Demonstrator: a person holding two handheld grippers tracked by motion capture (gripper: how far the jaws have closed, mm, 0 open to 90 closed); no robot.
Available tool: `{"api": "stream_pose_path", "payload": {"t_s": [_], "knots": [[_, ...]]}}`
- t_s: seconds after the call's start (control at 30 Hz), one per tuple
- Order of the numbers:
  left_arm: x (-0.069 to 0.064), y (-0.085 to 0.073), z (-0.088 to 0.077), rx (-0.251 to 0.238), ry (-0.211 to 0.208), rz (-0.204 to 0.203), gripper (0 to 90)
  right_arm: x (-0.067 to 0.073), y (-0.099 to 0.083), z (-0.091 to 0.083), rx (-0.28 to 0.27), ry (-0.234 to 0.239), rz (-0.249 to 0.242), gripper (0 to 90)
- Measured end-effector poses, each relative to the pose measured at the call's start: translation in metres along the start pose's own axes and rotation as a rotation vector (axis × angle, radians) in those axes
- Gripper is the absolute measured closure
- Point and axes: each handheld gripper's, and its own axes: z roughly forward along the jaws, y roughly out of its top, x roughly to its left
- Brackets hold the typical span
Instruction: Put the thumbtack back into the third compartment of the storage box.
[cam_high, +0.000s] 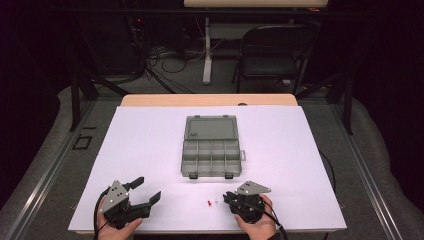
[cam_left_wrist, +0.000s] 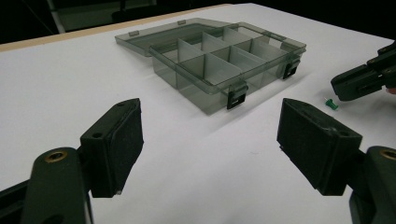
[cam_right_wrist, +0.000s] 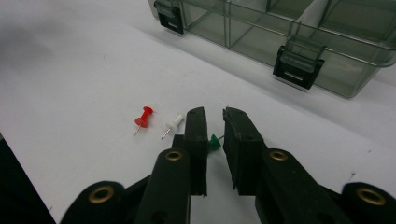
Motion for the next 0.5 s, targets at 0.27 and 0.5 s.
{"api": "stream_pose_path", "payload": {"t_s": [0.27,0.5], "knots": [[0.0,0.0,0.0,0.002,-0.003,-0.002,22.5,0.003,0.0,0.005,0.015,-0.001,0.0,70.7],[0.0,0.0,0.0,0.004,-0.003,0.002,22.8,0.002,-0.001,0.013,0.032,-0.039,-0.006,72.7]]}}
